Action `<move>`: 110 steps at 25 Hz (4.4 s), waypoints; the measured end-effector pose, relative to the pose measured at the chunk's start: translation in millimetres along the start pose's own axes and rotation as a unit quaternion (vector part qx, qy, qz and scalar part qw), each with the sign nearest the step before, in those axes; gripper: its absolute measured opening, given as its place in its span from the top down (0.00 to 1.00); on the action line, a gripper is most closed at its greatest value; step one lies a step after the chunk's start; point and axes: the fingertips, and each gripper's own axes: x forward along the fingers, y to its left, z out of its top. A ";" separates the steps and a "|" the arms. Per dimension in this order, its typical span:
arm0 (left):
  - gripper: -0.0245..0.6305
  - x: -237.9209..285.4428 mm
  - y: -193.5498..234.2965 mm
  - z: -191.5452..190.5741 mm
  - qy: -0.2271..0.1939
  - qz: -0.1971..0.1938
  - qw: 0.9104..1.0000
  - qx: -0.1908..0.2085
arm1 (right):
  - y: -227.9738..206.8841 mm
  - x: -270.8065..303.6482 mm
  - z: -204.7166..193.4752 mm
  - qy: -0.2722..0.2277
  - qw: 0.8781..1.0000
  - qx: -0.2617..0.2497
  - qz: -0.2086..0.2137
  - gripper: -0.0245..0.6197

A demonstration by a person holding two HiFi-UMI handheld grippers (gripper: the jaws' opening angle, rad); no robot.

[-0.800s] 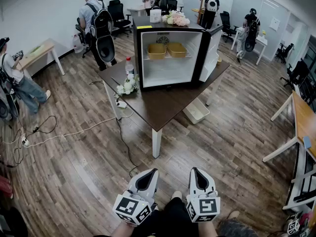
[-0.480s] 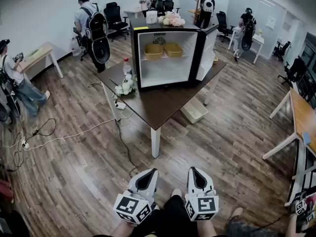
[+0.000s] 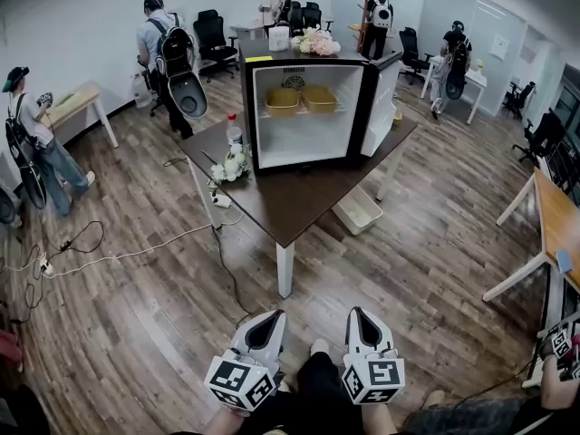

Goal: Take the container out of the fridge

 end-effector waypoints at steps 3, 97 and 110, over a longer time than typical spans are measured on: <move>0.95 11.1 5.9 -2.5 0.005 0.007 1.000 -0.001 | -6.3 13.4 -0.7 0.005 1.000 -0.001 0.006 0.95; 0.95 372.8 276.7 71.8 0.065 0.053 0.996 -0.013 | -118.8 437.2 57.0 0.081 0.993 0.053 -0.060 0.95; 0.95 375.6 298.4 78.2 0.067 0.062 0.995 -0.025 | -143.1 475.4 131.5 0.016 0.993 0.056 -0.103 0.95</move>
